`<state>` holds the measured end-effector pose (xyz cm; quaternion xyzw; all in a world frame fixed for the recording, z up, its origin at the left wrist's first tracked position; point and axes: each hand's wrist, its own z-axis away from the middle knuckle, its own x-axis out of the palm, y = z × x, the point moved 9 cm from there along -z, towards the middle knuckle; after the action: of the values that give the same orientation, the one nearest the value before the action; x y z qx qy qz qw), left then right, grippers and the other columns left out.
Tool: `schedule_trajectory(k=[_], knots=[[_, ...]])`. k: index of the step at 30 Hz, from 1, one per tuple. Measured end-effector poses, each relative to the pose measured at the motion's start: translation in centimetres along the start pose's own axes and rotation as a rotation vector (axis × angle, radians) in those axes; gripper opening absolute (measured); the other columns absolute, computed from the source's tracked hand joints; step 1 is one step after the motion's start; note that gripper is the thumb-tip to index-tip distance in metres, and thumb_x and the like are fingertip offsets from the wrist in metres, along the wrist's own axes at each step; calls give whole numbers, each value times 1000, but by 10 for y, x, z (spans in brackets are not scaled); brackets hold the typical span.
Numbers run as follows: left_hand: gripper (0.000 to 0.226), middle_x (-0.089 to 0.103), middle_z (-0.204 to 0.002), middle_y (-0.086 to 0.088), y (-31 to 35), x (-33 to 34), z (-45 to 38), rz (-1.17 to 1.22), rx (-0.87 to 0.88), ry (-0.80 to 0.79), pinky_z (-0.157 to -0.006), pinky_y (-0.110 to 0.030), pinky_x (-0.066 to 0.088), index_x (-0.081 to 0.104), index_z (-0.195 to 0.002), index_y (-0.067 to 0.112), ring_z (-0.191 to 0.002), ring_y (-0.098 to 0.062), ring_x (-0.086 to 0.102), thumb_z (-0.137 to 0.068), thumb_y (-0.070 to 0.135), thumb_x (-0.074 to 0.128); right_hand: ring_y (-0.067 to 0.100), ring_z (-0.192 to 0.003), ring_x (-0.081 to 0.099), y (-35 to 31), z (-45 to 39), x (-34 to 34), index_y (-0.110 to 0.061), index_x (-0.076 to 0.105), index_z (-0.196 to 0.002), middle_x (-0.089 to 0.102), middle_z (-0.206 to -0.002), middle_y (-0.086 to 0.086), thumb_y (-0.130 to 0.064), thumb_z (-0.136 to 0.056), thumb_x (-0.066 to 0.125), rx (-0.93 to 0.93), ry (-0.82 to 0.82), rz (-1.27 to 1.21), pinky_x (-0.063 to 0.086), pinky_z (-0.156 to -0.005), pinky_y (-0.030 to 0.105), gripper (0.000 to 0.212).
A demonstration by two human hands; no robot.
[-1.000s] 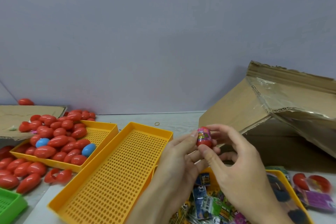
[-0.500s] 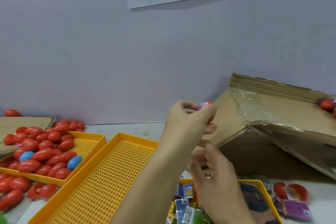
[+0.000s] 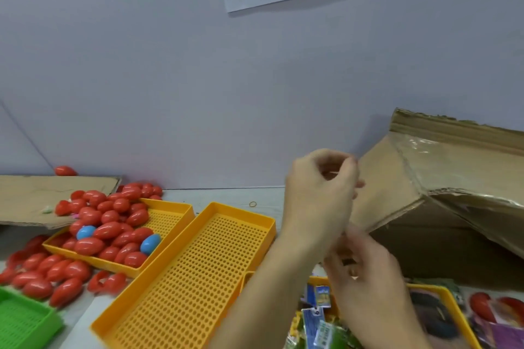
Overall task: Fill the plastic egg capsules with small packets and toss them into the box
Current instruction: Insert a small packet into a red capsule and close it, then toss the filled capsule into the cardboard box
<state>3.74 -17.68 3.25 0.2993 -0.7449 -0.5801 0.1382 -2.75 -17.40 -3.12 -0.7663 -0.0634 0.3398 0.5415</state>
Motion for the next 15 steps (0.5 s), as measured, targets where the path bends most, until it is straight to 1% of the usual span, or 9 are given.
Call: schedule_trajectory(k=[1,2,3,5,7,8,11,12,15], knots=[[17,74,-79,-1,-12,-20,1,-68,-8,23,-69,-30,61,71,-83,20,-76,-15,71,-93,15,59,-6,-78,63,16,12,-11,-40,64,-85,69,-79,-24,-13,-90,64,123,97,-180,48,-60,8,27],[16,73,-81,0,-21,-39,4,-147,-31,30,-71,-34,60,71,-85,21,-76,-14,71,-94,16,59,-2,-77,65,15,15,-17,-39,67,-84,71,-79,-19,-13,-90,64,84,111,-155,50,-64,13,28],[15,73,-82,2,-35,-59,4,-242,-65,31,-73,-35,60,71,-86,22,-76,-11,70,-94,18,59,1,-77,67,26,17,-25,-39,69,-82,72,-78,-16,-11,-89,65,98,139,-151,53,-67,18,29],[14,72,-83,8,-59,-100,5,-434,-146,16,-69,-29,57,70,-86,24,-78,-6,68,-94,20,59,1,-76,68,23,14,-12,-37,71,-79,73,-76,-15,-9,-89,65,60,95,-124,55,-69,25,31],[14,71,-81,10,-74,-143,-1,-632,-179,44,-62,-18,49,70,-83,26,-76,-2,65,-92,19,61,0,-75,67,29,14,-9,-36,72,-76,73,-74,-15,-7,-88,64,75,94,-174,55,-68,26,33],[14,71,-82,10,-79,-163,-7,-723,-181,64,-61,-16,46,70,-82,26,-75,-2,64,-91,18,62,0,-75,67,36,13,-11,-36,72,-75,73,-74,-15,-6,-88,64,85,104,-184,55,-67,26,33],[10,73,-88,-1,-92,-213,-34,-922,-173,140,-61,-18,45,69,-86,19,-74,-9,64,-90,14,62,-1,-73,67,33,13,-11,-36,71,-74,73,-73,-16,-5,-88,64,55,92,-122,54,-64,25,35],[9,73,-91,-4,-98,-225,-46,-997,-169,149,-63,-22,46,69,-90,16,-76,-14,64,-90,13,61,-1,-74,66,33,13,-10,-36,71,-74,72,-73,-16,-5,-88,64,63,85,-113,54,-64,25,35],[19,66,-106,-15,-115,-250,-77,-1329,-155,101,-81,-37,48,65,-106,8,-97,-30,58,-92,16,55,-1,-75,66,31,12,-10,-36,71,-73,72,-72,-18,-6,-87,65,63,87,-106,54,-64,24,34]])
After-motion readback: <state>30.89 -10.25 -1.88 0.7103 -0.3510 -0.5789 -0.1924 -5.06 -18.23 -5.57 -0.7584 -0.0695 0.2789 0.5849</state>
